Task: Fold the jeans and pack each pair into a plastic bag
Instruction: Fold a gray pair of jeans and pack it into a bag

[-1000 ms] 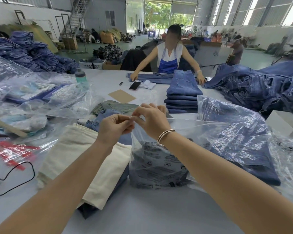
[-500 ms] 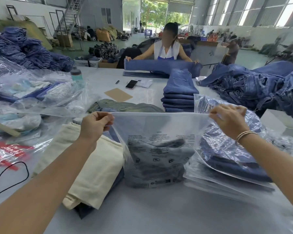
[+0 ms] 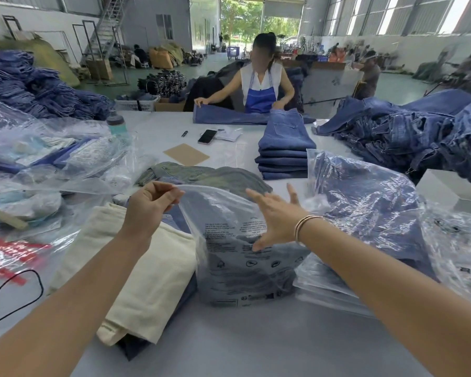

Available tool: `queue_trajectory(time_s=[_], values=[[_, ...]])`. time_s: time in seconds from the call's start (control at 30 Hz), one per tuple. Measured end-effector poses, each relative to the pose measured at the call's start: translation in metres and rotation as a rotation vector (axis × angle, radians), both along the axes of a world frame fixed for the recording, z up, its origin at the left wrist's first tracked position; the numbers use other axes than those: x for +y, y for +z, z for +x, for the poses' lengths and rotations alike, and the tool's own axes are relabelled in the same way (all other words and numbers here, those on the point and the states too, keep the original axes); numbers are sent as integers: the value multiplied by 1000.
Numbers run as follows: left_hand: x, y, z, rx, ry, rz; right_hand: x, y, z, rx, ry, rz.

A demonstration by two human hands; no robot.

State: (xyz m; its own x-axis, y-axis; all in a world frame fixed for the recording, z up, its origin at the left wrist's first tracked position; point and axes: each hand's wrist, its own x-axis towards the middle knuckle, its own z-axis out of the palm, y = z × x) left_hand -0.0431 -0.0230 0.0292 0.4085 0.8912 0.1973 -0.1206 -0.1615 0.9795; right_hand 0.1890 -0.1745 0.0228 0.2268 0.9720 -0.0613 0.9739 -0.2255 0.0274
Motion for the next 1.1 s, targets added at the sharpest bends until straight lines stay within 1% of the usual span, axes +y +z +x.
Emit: queue_trajectory(time_s=[0.07,0.1,0.2,0.27,0.3,0.33,0.37,0.4,0.43,0.47,0.5,0.53,0.57,0.6,0.7,0.77,0.8,0.83,0.87,0.9,0.93,0.97,1.0,1.03,1.07,1.1], values=[[1,-3,-4,5,-3,18,9,-9,-10,44,-15,-141],[1,-6,-5,8,-4,24,12,-11,-14,45,-11,-176],[1,-13,-8,-38,-38,-44,21,-10,-17,3,4,-158],[0,-18,-7,-97,-40,-194,23,-1,-12,-6,-9,-118],[0,-21,-6,-100,-25,-309,24,6,-7,-5,-18,-86],[1,-24,-7,-57,-21,-448,24,13,-1,0,-32,-44],[1,-27,-8,45,-60,-594,23,23,6,11,-50,5],[-1,-29,-10,193,-167,-713,22,34,13,11,-74,61],[-6,-31,-12,347,-325,-783,20,48,20,-9,-101,121],[-10,-31,-10,462,-499,-816,17,62,28,-46,-126,186],[-13,-28,-6,507,-646,-832,14,78,33,-84,-152,250],[-17,-23,3,485,-752,-845,8,96,38,-92,-179,341],[-20,-14,14,408,-819,-861,2,114,40,-88,-204,455],[-23,-3,29,287,-856,-885,-4,132,41,-89,-220,579],[-31,36,87,-147,-910,-895,-30,178,41,-217,-200,892],[-37,58,131,-445,-854,-876,-51,191,42,-404,-72,1063],[-41,66,154,-546,-823,-858,-61,193,43,-505,8,1115],[-45,69,177,-586,-817,-830,-70,191,45,-579,86,1133],[-50,69,197,-550,-832,-765,-80,184,48,-626,160,1123],[-54,63,214,-443,-851,-684,-88,172,52,-646,213,1098],[-55,48,228,-317,-857,-647,-97,154,57,-642,228,1054],[-56,29,239,-184,-833,-611,-107,132,61,-626,223,987],[-54,8,244,-57,-785,-572,-116,104,66,-604,202,857],[-51,-13,242,36,-728,-620,-124,71,69,-565,155,629],[-49,-33,237,119,-676,-712,-133,39,71,-494,65,300],[-47,-51,233,199,-666,-803,-141,10,74,-375,-47,-6]])
